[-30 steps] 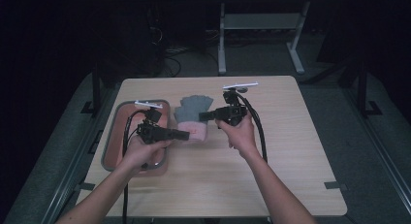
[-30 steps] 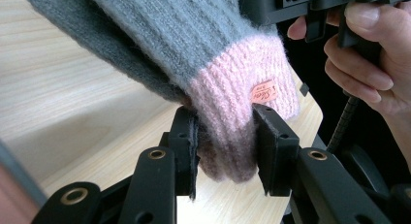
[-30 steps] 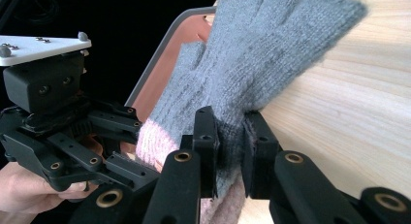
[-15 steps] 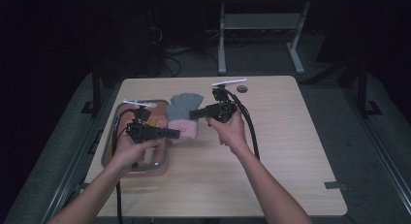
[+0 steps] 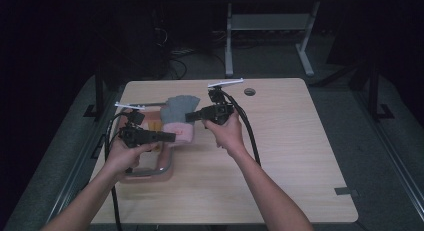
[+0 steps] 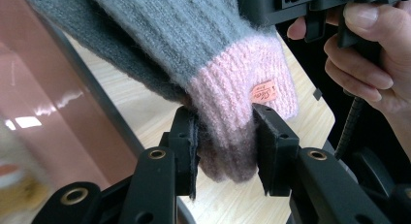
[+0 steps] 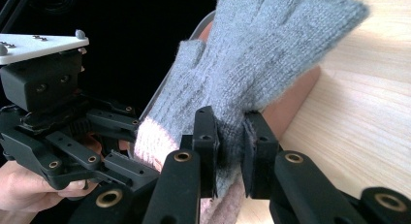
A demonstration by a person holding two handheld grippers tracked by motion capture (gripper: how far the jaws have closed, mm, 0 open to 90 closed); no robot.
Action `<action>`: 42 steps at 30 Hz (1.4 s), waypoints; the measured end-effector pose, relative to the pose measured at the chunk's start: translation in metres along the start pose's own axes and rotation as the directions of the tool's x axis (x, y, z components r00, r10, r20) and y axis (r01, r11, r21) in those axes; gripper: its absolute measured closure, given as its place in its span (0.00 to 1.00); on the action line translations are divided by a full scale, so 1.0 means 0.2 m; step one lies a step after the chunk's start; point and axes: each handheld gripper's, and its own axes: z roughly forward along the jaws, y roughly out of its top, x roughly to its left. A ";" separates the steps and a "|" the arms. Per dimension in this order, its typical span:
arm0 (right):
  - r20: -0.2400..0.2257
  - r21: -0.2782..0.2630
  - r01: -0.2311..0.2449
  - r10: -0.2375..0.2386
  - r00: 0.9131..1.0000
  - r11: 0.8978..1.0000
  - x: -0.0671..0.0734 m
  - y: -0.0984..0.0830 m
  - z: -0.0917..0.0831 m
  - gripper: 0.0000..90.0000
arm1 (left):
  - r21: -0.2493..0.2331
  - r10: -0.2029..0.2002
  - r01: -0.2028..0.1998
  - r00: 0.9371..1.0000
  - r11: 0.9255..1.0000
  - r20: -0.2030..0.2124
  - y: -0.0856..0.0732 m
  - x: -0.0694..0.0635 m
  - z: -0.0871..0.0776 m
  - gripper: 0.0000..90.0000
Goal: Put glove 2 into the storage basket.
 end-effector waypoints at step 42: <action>-0.059 0.046 0.033 -0.030 0.998 0.998 0.12 0.06 0.27 0.86 | -0.017 -0.038 0.037 0.998 0.999 -0.046 -0.07 0.16 -0.23 0.71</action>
